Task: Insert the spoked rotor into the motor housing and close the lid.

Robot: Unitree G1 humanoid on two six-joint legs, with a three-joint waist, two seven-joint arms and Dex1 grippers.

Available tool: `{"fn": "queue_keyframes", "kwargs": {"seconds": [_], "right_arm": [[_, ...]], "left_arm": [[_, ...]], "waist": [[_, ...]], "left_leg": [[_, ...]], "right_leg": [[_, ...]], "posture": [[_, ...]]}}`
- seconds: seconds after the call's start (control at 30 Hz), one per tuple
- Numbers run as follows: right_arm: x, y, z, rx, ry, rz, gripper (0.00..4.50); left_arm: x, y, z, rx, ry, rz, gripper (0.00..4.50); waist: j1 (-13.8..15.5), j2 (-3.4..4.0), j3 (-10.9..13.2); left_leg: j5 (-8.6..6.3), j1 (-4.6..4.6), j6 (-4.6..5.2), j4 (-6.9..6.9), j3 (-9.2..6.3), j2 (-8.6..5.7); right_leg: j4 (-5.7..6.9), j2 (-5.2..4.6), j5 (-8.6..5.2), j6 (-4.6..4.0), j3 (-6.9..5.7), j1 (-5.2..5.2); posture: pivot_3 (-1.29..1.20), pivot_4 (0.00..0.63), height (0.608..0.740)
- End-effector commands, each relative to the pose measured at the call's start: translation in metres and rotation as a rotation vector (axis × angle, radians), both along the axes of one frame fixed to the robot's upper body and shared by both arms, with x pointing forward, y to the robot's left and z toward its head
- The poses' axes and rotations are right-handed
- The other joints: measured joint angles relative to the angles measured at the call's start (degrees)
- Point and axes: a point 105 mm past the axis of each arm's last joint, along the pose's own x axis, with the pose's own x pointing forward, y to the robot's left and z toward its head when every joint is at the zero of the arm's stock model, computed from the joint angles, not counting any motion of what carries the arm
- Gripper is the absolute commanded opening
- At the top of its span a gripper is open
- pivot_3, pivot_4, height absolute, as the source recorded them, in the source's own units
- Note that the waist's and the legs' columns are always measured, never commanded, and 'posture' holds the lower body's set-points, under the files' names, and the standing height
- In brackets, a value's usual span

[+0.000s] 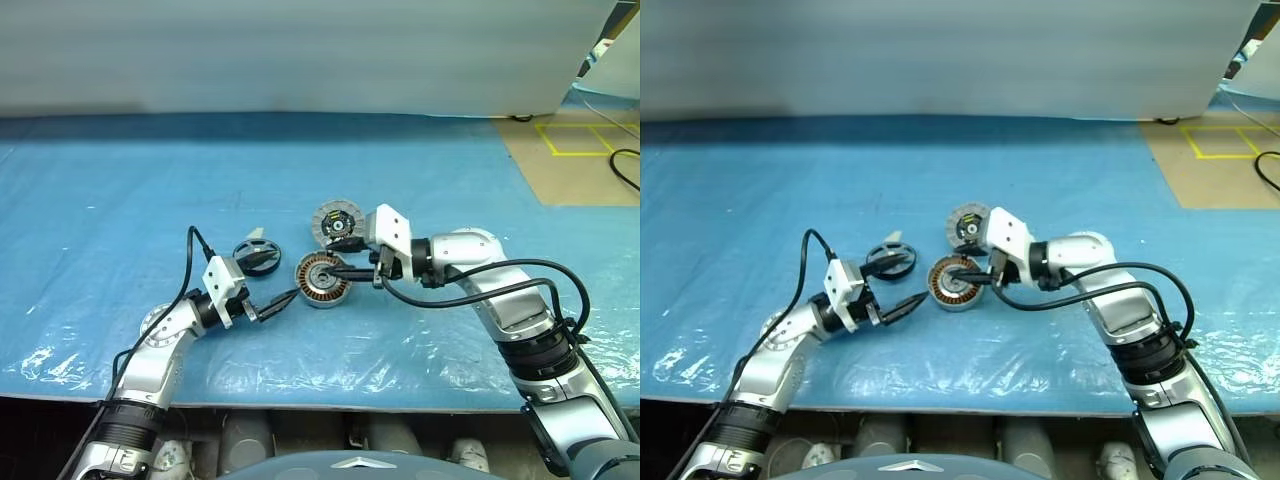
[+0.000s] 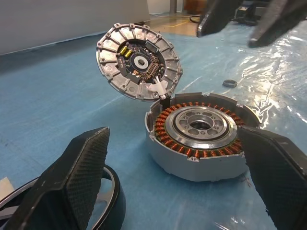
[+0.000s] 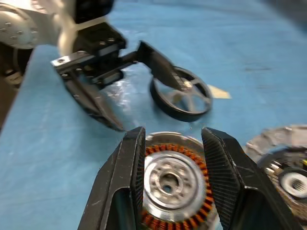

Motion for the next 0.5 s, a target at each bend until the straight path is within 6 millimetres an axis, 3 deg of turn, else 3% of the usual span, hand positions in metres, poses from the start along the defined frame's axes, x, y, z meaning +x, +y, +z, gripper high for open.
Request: {"fn": "queue_keyframes", "kwargs": {"seconds": [0.03,0.27,0.5], "right_arm": [[0.011,-0.031,0.007,0.028,-0.079,-0.141,1.91],[0.006,-0.088,-0.021,-0.012,-0.080,-0.345,1.91],[0.000,-0.114,-0.058,-0.085,-0.020,-0.442,1.91]], "left_arm": [[-0.003,-0.007,0.014,-0.015,-0.048,-0.048,4.50],[0.002,-0.008,0.015,-0.010,-0.043,-0.073,4.50],[0.004,-0.010,0.016,-0.008,-0.041,-0.091,4.50]], "waist": [[0.2,0.00,0.0],[0.8,0.00,0.0],[0.7,0.00,0.0]], "left_leg": [[0.00,0.00,0.00,0.00,0.00,0.00],[0.00,0.01,0.00,-0.04,0.01,-0.01],[-0.01,0.03,0.02,-0.02,0.02,-0.01]], "right_leg": [[0.00,0.00,0.00,0.00,0.00,0.00],[-0.04,0.00,0.00,0.00,0.01,0.00],[-0.04,0.01,0.00,0.01,0.02,0.00]], "posture": [[0.00,0.150,0.740],[0.00,0.150,0.740],[0.00,0.150,0.740]]}}
